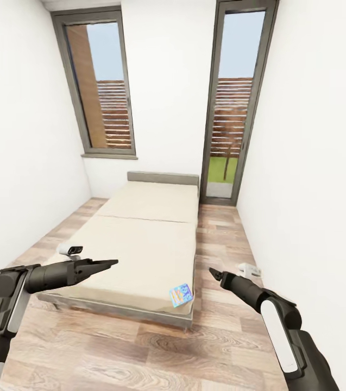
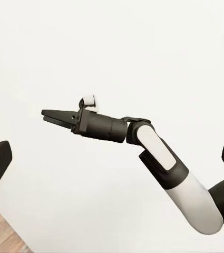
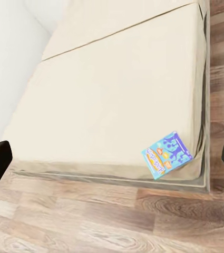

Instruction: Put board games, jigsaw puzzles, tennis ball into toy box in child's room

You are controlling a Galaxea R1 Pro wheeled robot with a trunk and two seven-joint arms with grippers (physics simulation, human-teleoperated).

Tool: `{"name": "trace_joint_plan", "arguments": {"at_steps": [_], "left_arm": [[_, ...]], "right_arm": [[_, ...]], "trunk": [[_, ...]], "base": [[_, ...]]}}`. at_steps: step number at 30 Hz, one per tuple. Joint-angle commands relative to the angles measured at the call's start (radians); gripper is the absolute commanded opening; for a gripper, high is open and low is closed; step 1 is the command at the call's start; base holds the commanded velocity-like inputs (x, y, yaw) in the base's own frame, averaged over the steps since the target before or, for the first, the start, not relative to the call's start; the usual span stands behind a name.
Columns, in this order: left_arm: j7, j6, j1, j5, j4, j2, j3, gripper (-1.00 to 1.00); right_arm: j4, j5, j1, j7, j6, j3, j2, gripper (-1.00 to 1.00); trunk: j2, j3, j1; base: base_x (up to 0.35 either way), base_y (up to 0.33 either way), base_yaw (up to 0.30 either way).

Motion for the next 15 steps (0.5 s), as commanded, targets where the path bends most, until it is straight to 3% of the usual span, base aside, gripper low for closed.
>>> {"name": "trace_joint_plan", "arguments": {"at_steps": [1, 7, 15], "left_arm": [[-0.004, 0.011, 0.000, 0.000, 0.000, 0.001, 0.000, 1.00], [-0.004, 0.011, 0.000, 0.000, 0.000, 0.000, 0.000, 1.00], [-0.004, 0.011, 0.000, 0.000, 0.000, 0.001, 0.001, 1.00]], "right_arm": [[-0.001, 0.003, -0.001, 0.007, 0.006, -0.003, 0.001, 1.00], [-0.001, 0.003, -0.001, 0.007, 0.006, -0.003, 0.001, 1.00], [-0.001, 0.002, -0.001, 0.007, 0.004, -0.003, 0.001, 1.00]], "trunk": [[-0.002, -0.002, 0.001], [-0.002, -0.002, 0.001], [-0.002, -0.002, 0.001]], "base": [[0.000, 0.182, -0.280], [0.000, 0.199, -0.280], [0.000, 0.065, -0.280]]}}
